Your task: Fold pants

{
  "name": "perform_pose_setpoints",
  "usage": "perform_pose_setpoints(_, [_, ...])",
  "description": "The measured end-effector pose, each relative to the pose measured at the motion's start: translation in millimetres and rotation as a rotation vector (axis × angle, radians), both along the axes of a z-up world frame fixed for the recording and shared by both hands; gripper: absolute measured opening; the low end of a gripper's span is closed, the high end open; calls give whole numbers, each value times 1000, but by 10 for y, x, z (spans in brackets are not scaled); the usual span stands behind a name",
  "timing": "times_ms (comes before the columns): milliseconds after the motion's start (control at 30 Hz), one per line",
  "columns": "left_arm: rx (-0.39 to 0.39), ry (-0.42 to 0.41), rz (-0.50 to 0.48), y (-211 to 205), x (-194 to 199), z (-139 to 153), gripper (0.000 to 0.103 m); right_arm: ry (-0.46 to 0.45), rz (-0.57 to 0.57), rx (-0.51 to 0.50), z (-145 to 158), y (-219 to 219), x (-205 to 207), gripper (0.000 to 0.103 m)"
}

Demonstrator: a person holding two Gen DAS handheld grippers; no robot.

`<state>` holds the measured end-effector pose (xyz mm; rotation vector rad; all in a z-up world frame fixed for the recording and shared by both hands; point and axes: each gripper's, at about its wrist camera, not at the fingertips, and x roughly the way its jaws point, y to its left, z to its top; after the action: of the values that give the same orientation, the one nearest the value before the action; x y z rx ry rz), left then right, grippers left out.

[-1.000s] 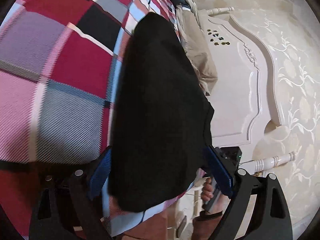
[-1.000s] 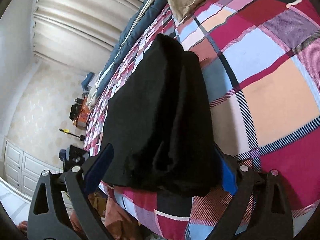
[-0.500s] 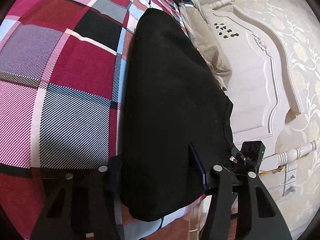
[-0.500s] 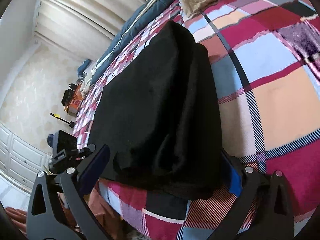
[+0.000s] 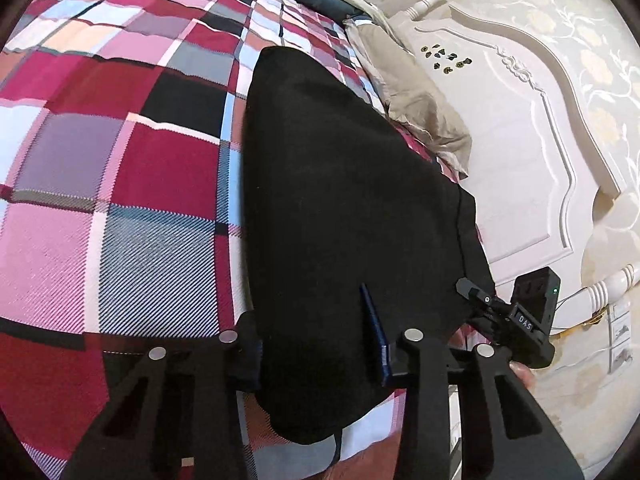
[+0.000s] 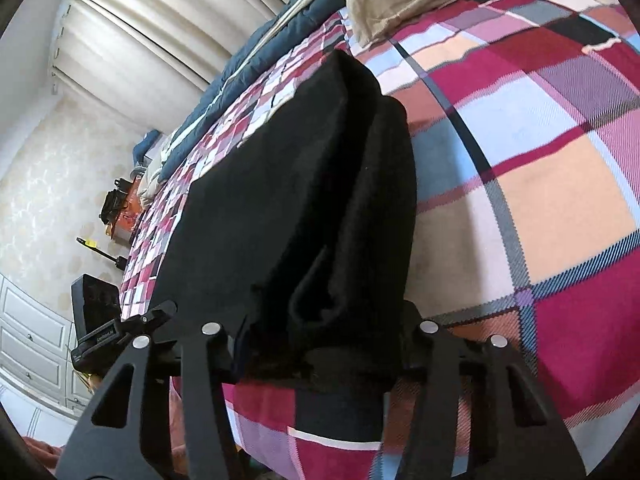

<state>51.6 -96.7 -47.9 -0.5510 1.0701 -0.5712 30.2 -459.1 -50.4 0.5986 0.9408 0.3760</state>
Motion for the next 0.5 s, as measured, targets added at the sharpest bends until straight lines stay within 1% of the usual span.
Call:
perform_pose_setpoints(67, [-1,0,7,17,-14,-5,38,-5,2,8,19,49,1,50])
perform_pose_setpoints(233, [30,-29,33,125,-75,27,37,-3,24,24,-18,105,24,50])
perform_pose_setpoints(333, [46,-44,55,237,-118,63,37,-1,41,51,-28,248,79,50])
perform_pose_setpoints(500, [52,-48,108,544,-176,90,37,1,106,64,-26,599,183,50])
